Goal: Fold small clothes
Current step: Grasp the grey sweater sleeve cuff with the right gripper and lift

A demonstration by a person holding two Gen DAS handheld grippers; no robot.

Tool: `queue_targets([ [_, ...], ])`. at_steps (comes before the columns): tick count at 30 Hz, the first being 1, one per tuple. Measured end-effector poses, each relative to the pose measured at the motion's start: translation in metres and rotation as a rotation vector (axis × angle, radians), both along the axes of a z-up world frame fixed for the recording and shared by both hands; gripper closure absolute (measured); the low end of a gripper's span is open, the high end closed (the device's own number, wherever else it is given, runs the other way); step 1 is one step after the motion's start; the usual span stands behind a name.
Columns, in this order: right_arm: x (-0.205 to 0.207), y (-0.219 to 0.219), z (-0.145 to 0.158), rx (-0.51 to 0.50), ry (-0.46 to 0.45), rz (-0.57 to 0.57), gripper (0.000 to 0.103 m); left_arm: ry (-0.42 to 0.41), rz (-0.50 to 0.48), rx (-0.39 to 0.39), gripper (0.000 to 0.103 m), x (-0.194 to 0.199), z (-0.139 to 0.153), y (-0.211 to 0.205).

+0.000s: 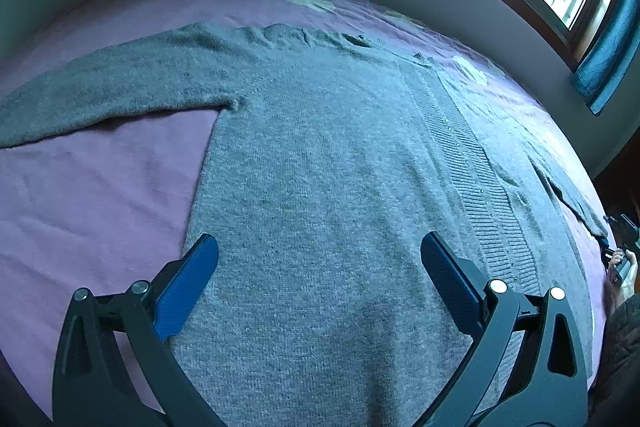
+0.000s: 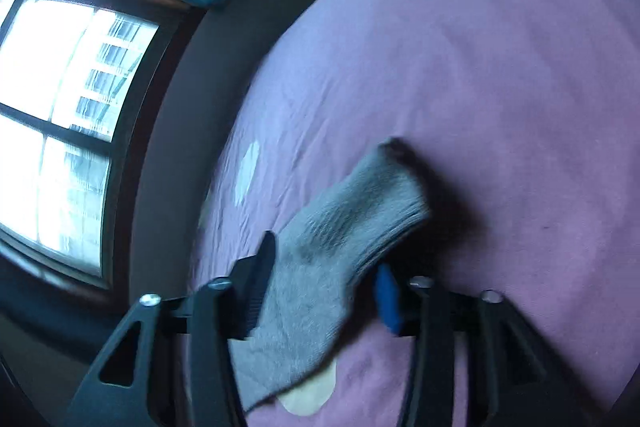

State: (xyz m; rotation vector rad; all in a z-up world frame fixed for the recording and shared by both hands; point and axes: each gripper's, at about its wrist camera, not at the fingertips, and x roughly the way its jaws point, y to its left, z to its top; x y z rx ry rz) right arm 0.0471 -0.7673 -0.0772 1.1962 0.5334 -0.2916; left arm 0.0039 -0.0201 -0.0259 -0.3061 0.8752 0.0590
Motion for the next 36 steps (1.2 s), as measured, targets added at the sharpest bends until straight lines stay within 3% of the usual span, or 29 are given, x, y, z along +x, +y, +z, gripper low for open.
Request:
queue_targets([
  [3,0.006,-0.002,0.002,-0.021,0.024,0.028,0.071,-0.001,-0.001,-0.004,0.002,0.000,-0.001,0.000],
  [5,0.007,-0.004,-0.005,0.013,0.032,0.025,0.095,0.002,0.001,-0.007,0.002,0.000,-0.001,0.001],
  [8,0.012,0.008,0.002,-0.006,0.033,0.045,0.097,0.003,-0.003,-0.004,0.002,0.001,-0.001,0.001],
  [12,0.029,0.037,0.034,-0.098,0.005,0.132,0.098,0.001,0.000,-0.010,0.002,0.000,0.002,0.005],
  [21,0.113,0.224,0.112,-0.347,-0.113,0.507,0.098,-0.013,0.037,-0.016,0.002,-0.003,0.007,0.019],
  [28,0.147,0.385,0.114,-0.400,-0.160,0.790,0.098,-0.015,0.063,-0.032,0.002,-0.004,0.008,0.027],
  [36,0.134,0.532,0.089,-0.566,-0.159,1.085,0.098,-0.017,0.066,-0.038,0.002,-0.004,0.009,0.031],
])
